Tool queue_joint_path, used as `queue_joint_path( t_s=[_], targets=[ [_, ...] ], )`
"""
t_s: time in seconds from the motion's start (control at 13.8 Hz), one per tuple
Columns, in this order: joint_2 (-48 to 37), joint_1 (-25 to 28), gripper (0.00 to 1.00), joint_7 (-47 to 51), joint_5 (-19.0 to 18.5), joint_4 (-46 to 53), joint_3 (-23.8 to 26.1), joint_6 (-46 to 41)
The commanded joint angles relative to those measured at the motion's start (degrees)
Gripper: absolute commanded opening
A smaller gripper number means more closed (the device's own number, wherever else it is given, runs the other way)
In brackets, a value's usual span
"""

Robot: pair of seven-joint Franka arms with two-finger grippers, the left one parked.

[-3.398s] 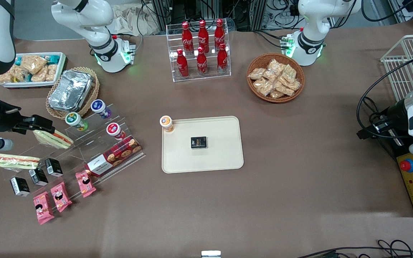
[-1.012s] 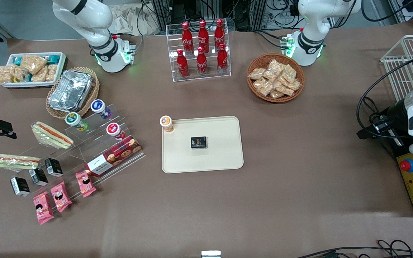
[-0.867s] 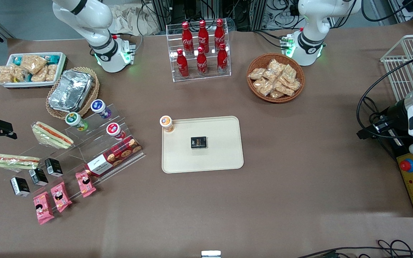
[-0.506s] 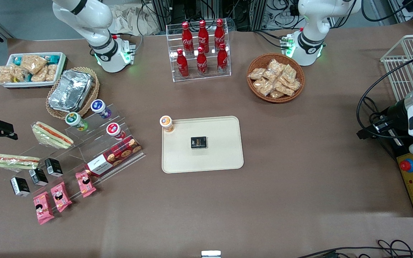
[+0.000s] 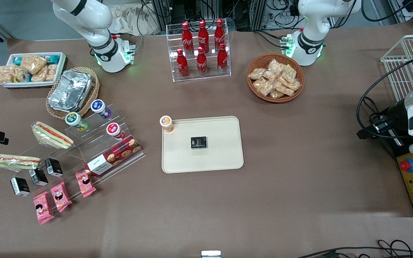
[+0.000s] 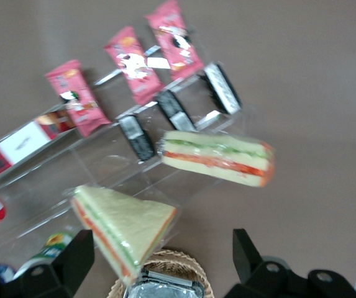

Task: Place sandwich on tray
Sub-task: 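Lower the open right gripper onto the long wrapped sub sandwich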

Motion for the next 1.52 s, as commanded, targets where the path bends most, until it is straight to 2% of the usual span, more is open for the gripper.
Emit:
queue_joint_path(
  t_s=[0.0, 0.22, 0.43, 0.87, 1.3, 1.45],
  targets=[
    [2.5, -0.2, 0.99, 7.8, -1.3, 2.4, -2.7, 1.2],
    [4.1, -0.6, 0.99, 20.0, -0.2, 2.5, -3.0, 1.6],
    [4.8, -2.1, 0.99, 39.8, 4.2, 2.5, -3.0, 5.0],
    [8.4, -2.9, 0.99, 71.2, 4.4, 2.3, -3.2, 11.3],
    [11.1, -5.5, 0.98, 84.9, 5.2, 1.5, -3.5, 12.7],
    [11.6, -5.8, 0.98, 86.1, 6.5, 1.4, -3.5, 13.2]
  ],
)
